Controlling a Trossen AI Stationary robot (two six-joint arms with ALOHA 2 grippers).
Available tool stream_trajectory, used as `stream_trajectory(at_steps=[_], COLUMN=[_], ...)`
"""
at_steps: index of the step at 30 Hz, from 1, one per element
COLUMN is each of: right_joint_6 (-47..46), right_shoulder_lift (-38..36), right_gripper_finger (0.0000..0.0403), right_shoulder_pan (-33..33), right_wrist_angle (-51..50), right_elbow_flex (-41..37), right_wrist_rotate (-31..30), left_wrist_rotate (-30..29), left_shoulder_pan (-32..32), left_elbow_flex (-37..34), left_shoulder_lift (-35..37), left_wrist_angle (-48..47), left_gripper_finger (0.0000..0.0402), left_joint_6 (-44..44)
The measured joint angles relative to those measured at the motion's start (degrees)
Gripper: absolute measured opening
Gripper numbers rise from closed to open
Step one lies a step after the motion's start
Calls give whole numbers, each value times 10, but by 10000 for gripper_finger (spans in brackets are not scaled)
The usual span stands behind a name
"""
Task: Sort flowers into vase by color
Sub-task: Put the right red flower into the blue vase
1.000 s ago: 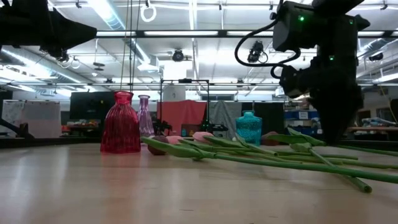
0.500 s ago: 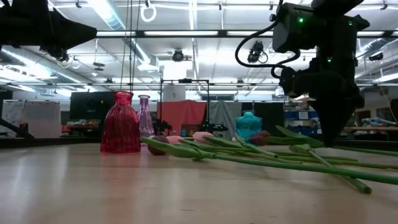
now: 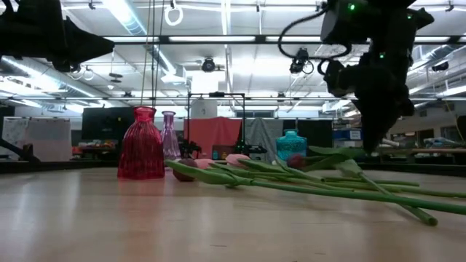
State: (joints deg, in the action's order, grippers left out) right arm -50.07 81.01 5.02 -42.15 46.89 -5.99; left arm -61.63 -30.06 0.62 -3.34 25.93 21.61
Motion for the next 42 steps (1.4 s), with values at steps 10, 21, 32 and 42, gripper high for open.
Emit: stream_trajectory(at_steps=[10, 21, 32, 42], right_joint_6=[3, 12, 9, 250], right_shoulder_lift=[41, 85, 61, 8], right_gripper_finger=[88, 115, 19, 11], right_shoulder_pan=[-13, -13, -25, -38], right_wrist_angle=[-2, 1, 42, 421], right_elbow_flex=[0, 0, 0, 0], right_wrist_rotate=[51, 32, 10, -15], left_wrist_rotate=[1, 2, 2, 62], left_shoulder_pan=[0, 0, 0, 0], left_elbow_flex=[0, 0, 0, 0], left_shoulder_lift=[0, 0, 0, 0], left_wrist_angle=[-4, -6, -6, -22], left_gripper_finger=[124, 124, 124, 124], left_joint_6=[-9, -8, -7, -54])
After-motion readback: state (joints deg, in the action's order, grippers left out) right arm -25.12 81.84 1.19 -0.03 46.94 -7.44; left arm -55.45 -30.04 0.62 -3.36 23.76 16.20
